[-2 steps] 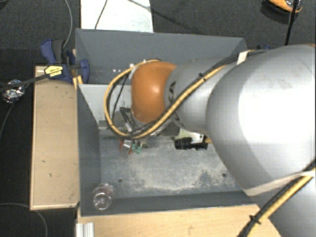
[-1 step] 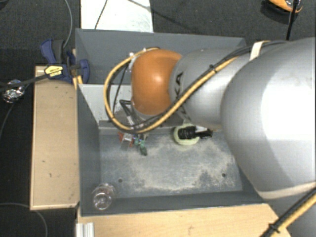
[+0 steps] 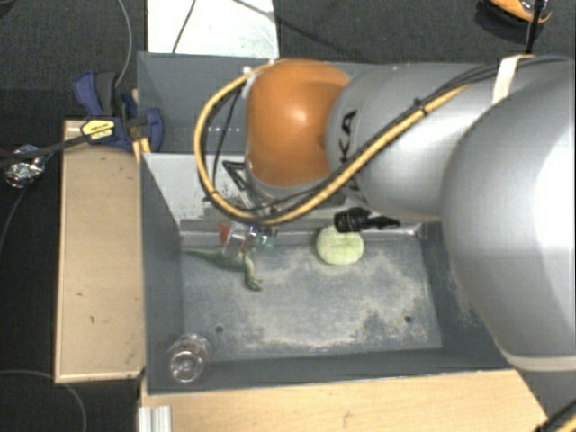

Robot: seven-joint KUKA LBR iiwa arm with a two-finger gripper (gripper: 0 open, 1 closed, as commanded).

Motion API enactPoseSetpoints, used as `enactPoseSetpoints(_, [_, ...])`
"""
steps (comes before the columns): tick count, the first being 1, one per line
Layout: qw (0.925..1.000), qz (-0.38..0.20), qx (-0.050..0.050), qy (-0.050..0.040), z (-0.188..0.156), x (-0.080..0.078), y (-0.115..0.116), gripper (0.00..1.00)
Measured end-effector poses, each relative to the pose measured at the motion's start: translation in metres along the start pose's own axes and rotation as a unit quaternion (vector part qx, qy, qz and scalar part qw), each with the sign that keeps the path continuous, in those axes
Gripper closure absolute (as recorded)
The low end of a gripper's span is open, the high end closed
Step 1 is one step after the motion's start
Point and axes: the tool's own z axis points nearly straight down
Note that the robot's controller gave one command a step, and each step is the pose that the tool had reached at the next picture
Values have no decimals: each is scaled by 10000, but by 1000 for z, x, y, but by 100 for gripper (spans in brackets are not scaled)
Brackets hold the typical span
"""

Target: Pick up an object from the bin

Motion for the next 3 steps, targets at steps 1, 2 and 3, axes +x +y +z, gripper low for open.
enactPoseSetpoints(1, [9990,443,33,37,-43,-4,-10,100])
enactPoseSetpoints(2, [9984,571,7,-3,-74,0,16,100])
enactPoseSetpoints(3, [9963,860,-25,-18,-37,-8,4,100])
